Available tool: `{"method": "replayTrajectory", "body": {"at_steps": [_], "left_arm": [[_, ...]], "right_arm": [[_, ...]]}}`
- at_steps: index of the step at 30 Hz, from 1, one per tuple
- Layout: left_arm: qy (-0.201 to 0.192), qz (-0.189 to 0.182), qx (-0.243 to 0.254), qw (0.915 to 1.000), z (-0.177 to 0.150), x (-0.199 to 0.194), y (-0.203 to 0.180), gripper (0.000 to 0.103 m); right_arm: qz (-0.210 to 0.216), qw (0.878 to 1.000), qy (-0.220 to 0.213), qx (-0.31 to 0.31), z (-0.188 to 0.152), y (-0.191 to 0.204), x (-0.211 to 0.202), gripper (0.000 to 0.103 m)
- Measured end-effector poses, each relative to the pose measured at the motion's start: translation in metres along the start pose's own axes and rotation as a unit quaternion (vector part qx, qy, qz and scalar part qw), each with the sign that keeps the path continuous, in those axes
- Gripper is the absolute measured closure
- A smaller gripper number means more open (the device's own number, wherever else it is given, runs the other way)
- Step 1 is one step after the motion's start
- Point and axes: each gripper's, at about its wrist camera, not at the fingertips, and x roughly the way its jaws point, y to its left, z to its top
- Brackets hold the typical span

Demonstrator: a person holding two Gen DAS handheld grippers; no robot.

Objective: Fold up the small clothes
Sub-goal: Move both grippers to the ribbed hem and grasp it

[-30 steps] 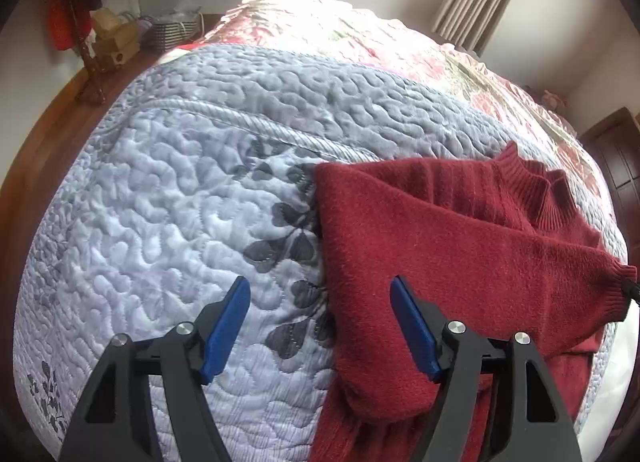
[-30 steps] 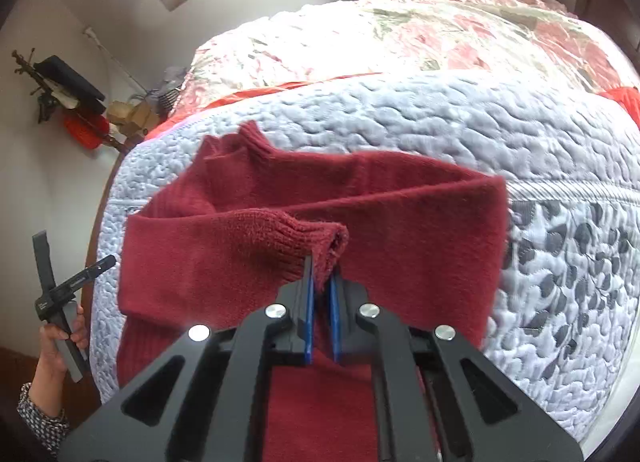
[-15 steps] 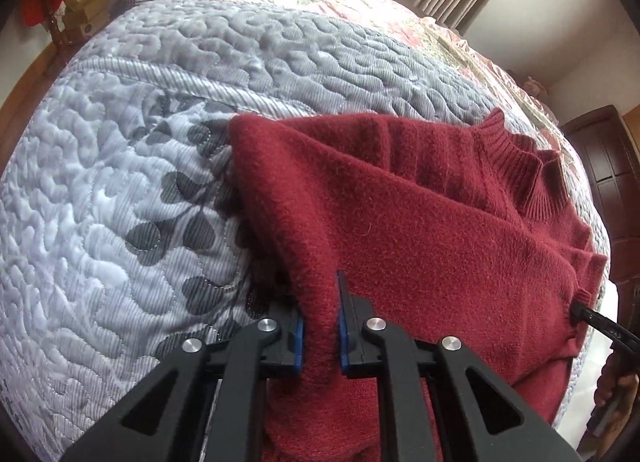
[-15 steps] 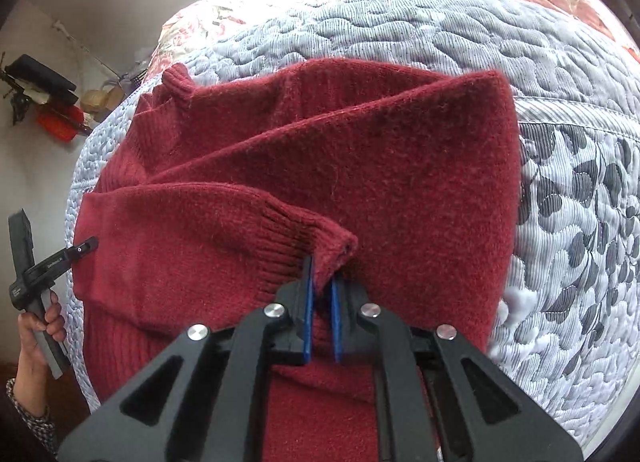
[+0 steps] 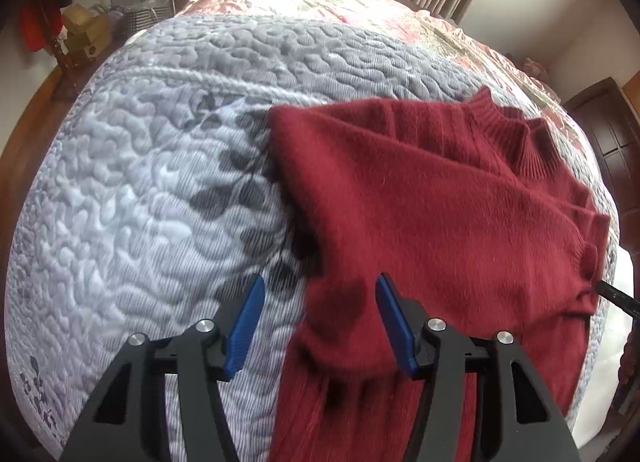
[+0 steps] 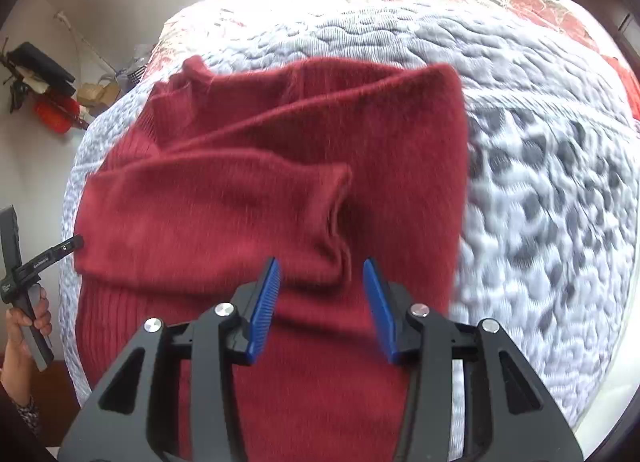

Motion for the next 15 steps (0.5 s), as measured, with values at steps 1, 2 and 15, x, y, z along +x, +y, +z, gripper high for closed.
{"method": "replayTrajectory", "body": {"at_steps": [1, 2, 15], "left_arm": [[0.004, -0.002, 0.005, 1.0, -0.01, -0.005, 0.0, 0.042], [0.006, 0.0, 0.009, 0.9999, -0.021, -0.01, 0.001, 0.04], [0.084, 0.014, 0.043, 0.9955, -0.183, -0.053, 0.021, 0.034]], "right_arm": [[0.001, 1.0, -0.001, 0.002, -0.009, 0.001, -0.005, 0.059], [0.002, 1.0, 0.0, 0.004, -0.022, 0.0, -0.01, 0.059], [-0.009, 0.996, 0.079, 0.04, -0.215, -0.013, -0.051, 0.052]]}}
